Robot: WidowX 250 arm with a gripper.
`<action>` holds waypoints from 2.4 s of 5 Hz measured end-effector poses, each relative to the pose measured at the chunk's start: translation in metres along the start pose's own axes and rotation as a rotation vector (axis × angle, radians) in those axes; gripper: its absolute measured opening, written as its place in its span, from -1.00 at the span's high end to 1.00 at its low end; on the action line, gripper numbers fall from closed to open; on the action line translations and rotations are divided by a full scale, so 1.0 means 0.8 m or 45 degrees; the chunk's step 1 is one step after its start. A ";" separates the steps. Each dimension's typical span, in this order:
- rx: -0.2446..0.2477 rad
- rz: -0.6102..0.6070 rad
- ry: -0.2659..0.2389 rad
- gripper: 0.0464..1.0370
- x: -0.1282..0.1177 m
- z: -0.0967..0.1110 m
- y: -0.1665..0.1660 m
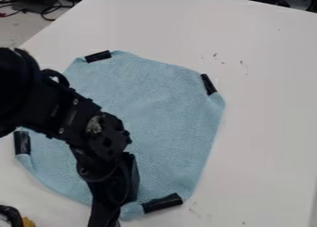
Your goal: Fold the cloth from bottom to top
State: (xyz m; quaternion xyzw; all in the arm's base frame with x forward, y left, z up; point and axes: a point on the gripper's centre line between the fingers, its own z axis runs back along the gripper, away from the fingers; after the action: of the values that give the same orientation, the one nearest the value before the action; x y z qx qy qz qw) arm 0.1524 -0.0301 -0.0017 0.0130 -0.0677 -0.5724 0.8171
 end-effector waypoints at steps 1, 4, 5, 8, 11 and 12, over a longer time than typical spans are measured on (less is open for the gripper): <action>-0.004 0.002 0.000 -0.38 0.003 -0.002 0.004; -0.041 -0.050 0.092 0.92 0.005 0.005 0.016; 0.006 -0.050 0.104 0.98 0.009 0.029 0.031; 0.101 0.184 0.043 0.98 0.011 0.099 0.130; 0.197 0.257 0.142 0.98 0.019 0.092 0.286; 0.155 0.250 0.171 0.98 0.017 0.080 0.338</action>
State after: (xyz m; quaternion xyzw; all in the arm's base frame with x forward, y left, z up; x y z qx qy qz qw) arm 0.4017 0.0537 0.0896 0.0941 -0.0483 -0.4825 0.8695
